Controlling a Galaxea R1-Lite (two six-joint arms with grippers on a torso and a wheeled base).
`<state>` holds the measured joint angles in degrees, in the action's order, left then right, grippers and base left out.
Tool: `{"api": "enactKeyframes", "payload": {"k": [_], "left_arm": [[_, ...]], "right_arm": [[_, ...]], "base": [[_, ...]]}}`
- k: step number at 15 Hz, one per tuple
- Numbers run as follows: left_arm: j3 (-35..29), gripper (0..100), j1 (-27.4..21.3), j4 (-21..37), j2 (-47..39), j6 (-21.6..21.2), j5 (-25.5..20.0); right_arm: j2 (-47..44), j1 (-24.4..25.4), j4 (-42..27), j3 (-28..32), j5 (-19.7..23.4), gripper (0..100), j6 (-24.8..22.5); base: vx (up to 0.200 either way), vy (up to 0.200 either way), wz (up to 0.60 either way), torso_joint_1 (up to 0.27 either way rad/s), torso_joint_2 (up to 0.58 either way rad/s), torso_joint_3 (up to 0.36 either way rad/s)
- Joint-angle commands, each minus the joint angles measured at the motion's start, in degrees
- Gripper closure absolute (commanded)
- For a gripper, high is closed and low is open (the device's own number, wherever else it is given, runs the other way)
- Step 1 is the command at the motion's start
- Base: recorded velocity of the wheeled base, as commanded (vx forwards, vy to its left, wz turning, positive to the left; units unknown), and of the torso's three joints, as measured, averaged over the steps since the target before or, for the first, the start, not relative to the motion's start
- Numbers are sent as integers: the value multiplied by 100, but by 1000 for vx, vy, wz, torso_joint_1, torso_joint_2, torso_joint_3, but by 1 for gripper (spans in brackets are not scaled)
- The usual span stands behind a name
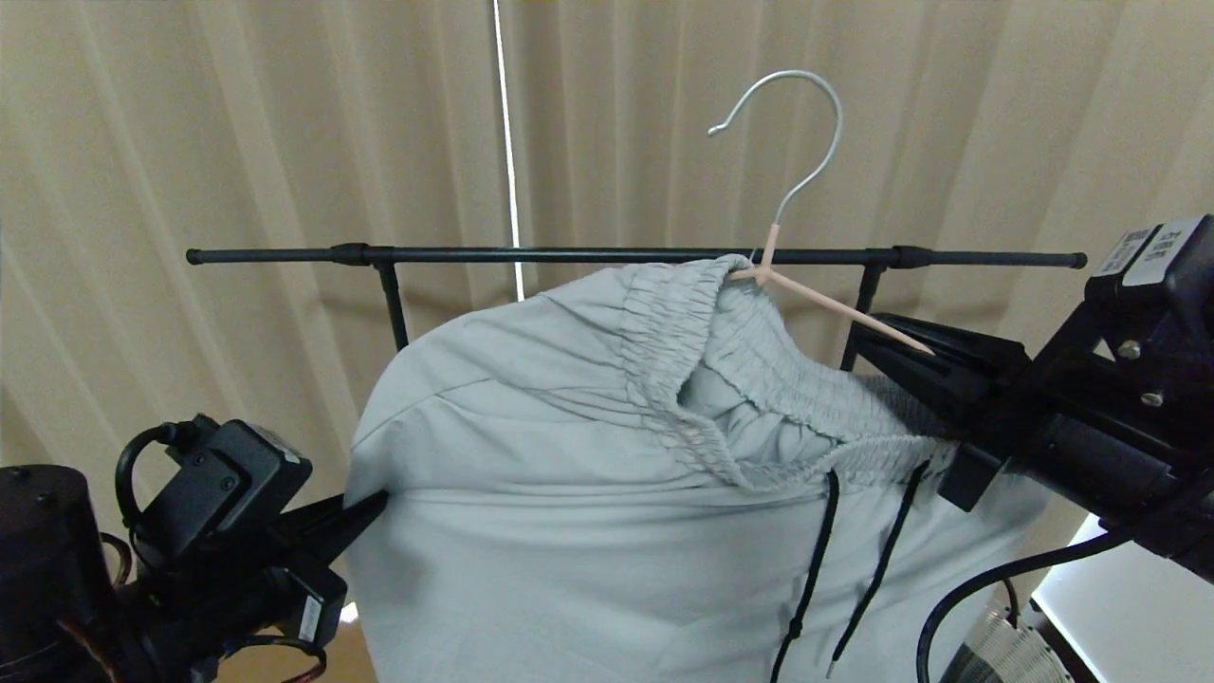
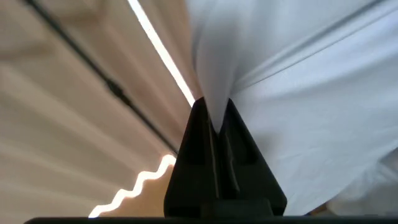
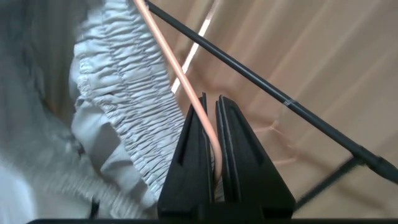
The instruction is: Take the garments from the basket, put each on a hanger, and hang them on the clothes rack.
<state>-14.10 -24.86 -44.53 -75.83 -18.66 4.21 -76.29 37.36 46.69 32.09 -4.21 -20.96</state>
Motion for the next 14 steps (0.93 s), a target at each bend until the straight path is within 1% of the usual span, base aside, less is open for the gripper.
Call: {"api": "enactKeyframes", "payload": {"k": [1, 3, 5, 7, 9, 10, 12, 14], "left_arm": [[4, 100, 552, -3, 24, -32, 10], [13, 100, 868, -3, 42, -32, 10], [4, 100, 939, 6, 103, -32, 1], [-31, 100, 1132, 6, 85, -76, 1], [4, 100, 1097, -3, 129, -111, -7], [13, 0, 1071, 6, 182, -111, -16], [13, 0, 904, 6, 340, -94, -16], [31, 0, 860, 6, 446, -102, -25]], "right_arm": [[-35, -186, -2, -1, -1, 100, 4], [-35, -238, -2, -1, -1, 100, -5], [-44, -238, -11, -1, -1, 100, -5], [-79, -238, -2, -1, -1, 100, -5], [-167, -238, 7, 35, -10, 100, -5], [-176, -238, 7, 52, -10, 100, -5], [-220, -230, 7, 79, -10, 100, -5], [-237, -238, -2, 79, -10, 100, -14]], "base": [[0, 0, 0, 0, 0, 0], [0, 0, 0, 0, 0, 0], [0, 0, 0, 0, 0, 0], [0, 0, 0, 0, 0, 0], [0, 0, 0, 0, 0, 0], [0, 0, 0, 0, 0, 0], [0, 0, 0, 0, 0, 0], [0, 0, 0, 0, 0, 0]]}}
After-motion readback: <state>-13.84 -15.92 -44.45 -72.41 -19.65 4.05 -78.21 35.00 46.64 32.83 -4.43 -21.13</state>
